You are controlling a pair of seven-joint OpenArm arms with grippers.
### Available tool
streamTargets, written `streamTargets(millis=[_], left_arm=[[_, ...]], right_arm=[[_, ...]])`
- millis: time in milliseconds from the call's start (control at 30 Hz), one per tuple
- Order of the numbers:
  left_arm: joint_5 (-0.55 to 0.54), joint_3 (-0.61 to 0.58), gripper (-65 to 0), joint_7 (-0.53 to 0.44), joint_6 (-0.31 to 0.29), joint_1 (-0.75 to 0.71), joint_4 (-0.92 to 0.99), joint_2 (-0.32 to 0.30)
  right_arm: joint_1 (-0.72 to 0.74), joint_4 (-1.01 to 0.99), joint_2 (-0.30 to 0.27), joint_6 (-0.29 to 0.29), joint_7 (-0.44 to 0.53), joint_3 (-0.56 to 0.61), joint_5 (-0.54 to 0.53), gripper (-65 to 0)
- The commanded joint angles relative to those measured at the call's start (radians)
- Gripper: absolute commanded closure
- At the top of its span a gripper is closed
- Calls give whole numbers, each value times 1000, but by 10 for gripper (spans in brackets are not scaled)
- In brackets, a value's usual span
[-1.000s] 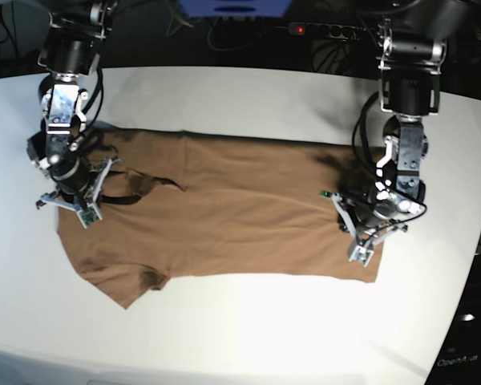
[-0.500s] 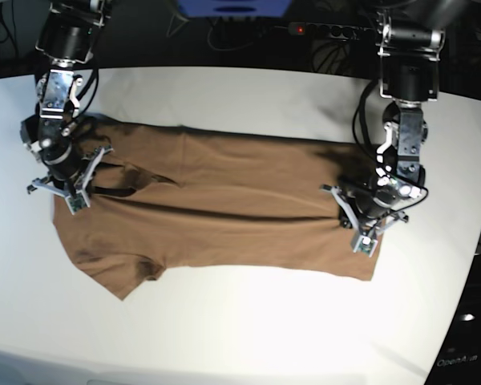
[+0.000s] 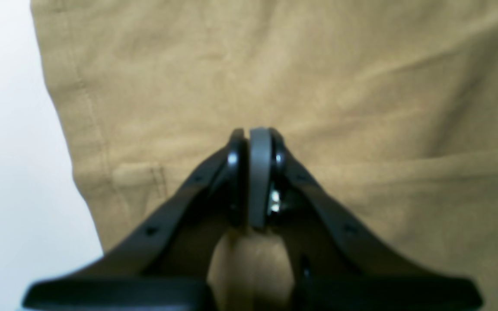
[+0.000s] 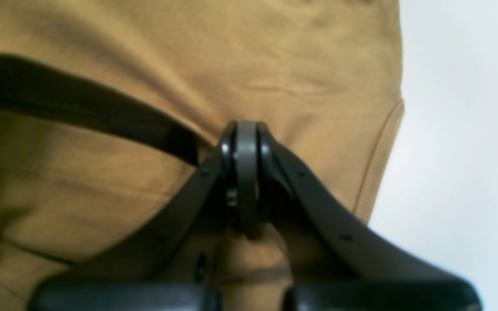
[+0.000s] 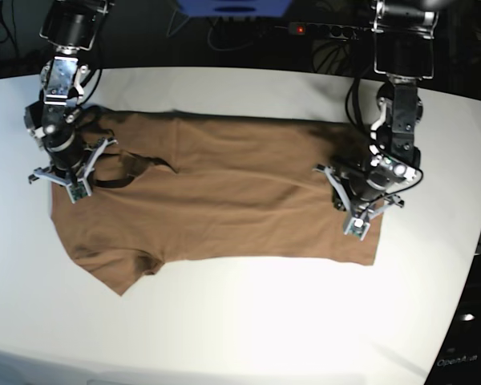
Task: Fold the T-shirt properly
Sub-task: 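Drag the shirt with both grippers toward the robot, straightening it, then release the shirt and lift both grippers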
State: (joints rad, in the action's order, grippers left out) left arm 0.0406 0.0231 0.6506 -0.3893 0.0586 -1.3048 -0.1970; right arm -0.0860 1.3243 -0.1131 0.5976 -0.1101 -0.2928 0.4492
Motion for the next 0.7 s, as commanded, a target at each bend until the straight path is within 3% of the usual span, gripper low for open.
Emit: streamTargets(millis=[0,667], left_arm=[[40,-7,-26,133,-21,-26,15,-2],[46,-7,-26,136,-21,-1,8,-12]], right_arm=[[-28,-16,6,58,-127,2,59,0],[-68,53,16,57,-93,2,61,0]])
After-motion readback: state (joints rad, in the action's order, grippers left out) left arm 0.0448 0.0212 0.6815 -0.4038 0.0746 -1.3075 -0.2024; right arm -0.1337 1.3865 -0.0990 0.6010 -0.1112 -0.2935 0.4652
